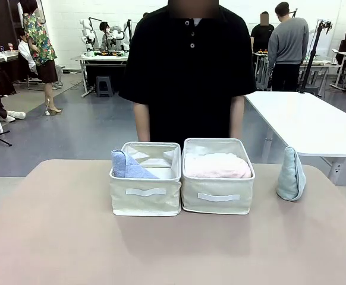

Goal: Sort the towels based on their folding style.
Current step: Pick up one triangle-folded towel and place it in the left Fabric basket.

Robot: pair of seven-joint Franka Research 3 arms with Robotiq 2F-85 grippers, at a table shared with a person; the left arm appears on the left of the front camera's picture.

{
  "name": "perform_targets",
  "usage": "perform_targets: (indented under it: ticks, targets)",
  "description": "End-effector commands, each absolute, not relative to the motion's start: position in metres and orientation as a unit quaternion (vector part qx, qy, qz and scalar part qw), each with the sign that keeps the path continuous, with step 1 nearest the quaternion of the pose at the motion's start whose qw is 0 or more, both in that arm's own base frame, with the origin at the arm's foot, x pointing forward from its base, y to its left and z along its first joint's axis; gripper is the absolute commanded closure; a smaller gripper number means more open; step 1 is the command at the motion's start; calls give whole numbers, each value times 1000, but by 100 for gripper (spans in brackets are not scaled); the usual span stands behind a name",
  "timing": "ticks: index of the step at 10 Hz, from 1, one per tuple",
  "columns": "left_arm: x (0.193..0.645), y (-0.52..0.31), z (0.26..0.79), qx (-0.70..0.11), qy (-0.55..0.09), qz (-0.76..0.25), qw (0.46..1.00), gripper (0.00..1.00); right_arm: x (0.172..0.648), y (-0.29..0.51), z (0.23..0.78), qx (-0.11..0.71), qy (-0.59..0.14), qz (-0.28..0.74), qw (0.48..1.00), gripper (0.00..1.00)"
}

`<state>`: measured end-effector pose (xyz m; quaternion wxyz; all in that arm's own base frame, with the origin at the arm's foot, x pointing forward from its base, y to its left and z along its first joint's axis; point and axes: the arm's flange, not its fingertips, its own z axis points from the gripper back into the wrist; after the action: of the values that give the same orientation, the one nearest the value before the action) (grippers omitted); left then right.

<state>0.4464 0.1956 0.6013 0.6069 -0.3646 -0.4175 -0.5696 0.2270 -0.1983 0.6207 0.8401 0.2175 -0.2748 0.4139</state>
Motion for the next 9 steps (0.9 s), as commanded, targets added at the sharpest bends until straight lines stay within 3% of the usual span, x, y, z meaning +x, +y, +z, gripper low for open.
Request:
perform_targets:
  ticks: [1, 2, 4, 7, 9]
  targets:
    - [440, 190, 607, -360, -424, -582, 593, 0, 228, -197, 620, 216, -272, 412, 842, 0]
    - [440, 190, 607, -360, -424, -582, 593, 0, 227, -198, 621, 217, -275, 414, 840, 0]
    - [440, 190, 607, -360, -424, -582, 593, 0, 272, -142, 629, 142, -177, 465, 856, 0]
    - [440, 190, 607, -360, -424, -582, 593, 0, 346, -74, 619, 84, -129, 502, 851, 0]
    - [440, 190, 607, -360, -424, -582, 593, 0, 366, -43, 602, 42, -119, 497, 859, 0]
